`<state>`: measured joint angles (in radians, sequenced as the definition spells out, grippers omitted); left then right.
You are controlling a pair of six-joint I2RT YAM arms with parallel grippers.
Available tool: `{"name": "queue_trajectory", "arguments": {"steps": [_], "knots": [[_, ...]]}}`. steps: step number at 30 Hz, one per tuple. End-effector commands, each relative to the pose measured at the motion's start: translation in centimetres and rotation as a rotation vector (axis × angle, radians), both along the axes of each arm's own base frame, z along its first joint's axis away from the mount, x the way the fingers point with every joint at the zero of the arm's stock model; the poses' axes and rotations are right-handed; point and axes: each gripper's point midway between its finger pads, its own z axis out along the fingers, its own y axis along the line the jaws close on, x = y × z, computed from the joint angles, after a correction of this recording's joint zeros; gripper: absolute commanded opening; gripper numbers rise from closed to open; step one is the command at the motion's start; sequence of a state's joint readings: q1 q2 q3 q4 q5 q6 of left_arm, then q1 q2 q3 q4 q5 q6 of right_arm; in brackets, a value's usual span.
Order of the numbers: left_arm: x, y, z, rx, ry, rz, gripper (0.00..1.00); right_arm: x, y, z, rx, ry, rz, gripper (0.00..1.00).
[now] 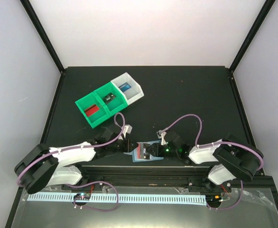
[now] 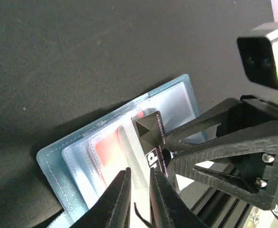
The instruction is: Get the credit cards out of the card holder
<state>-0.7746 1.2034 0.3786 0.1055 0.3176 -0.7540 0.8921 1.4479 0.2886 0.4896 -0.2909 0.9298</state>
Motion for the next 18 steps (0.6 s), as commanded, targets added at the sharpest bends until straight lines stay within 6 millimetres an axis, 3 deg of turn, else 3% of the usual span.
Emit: {"name": "queue_trajectory", "arguments": {"steps": [1, 5, 10, 18], "knots": [[-0.8, -0.9, -1.1, -0.046, 0.028, -0.036, 0.12, 0.9, 0.1, -0.5, 0.011, 0.006, -0.037, 0.35], [-1.1, -0.6, -3.8, 0.008, 0.081, -0.03, 0.05, 0.8, 0.0, -0.9, 0.03, 0.022, -0.047, 0.35], [-1.1, 0.3, -5.4, 0.067, 0.103, -0.005, 0.02, 0.9, 0.0, -1.0, 0.033, 0.026, -0.053, 0.35], [-0.9, 1.1, -5.9, 0.13, 0.096, 0.014, 0.02, 1.4, -1.0, -0.8, 0.033, 0.003, -0.095, 0.09]]}}
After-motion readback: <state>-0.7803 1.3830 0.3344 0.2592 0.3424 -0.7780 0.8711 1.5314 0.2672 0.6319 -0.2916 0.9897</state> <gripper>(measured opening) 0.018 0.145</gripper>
